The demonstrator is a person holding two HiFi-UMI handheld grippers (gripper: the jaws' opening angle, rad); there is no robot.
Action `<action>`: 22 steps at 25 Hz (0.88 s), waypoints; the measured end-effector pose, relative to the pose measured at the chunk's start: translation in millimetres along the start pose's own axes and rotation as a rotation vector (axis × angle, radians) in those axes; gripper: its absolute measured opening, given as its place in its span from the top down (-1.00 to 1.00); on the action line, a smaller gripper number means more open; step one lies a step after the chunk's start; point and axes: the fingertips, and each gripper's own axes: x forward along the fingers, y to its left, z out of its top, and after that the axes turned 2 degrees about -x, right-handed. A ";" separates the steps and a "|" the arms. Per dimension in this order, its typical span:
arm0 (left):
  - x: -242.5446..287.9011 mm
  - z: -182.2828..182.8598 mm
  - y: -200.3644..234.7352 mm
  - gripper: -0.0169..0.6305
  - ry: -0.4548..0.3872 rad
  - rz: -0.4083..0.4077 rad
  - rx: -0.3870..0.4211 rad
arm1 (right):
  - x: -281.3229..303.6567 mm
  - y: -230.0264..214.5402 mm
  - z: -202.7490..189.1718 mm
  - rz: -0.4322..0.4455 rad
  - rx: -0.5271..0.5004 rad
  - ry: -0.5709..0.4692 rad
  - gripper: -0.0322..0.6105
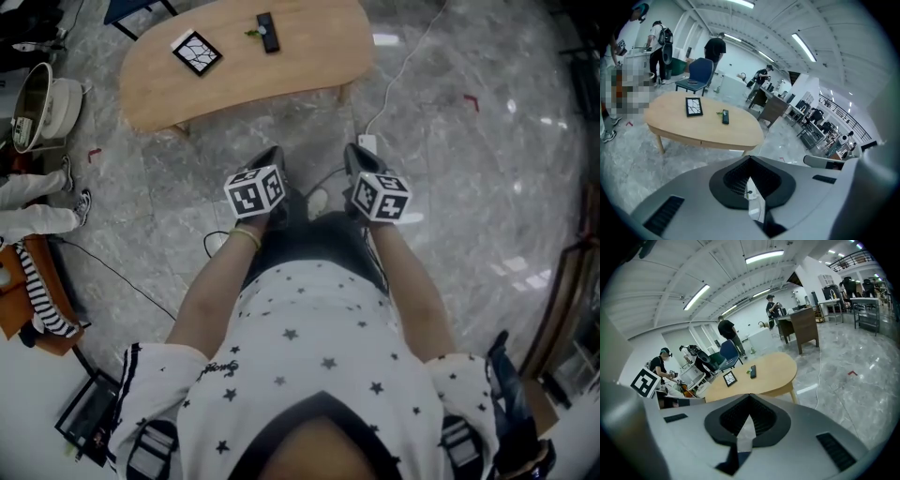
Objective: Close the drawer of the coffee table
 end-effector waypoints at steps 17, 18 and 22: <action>-44.1 20.6 -76.9 0.92 -0.019 -0.161 0.065 | -59.6 55.0 36.9 0.096 -0.065 -0.054 0.87; -45.8 21.7 -79.9 0.92 -0.020 -0.169 0.069 | -62.2 57.6 37.7 0.100 -0.063 -0.058 0.87; -52.9 27.9 -88.9 0.92 -0.035 -0.188 0.078 | -71.9 66.8 42.2 0.116 -0.059 -0.074 0.87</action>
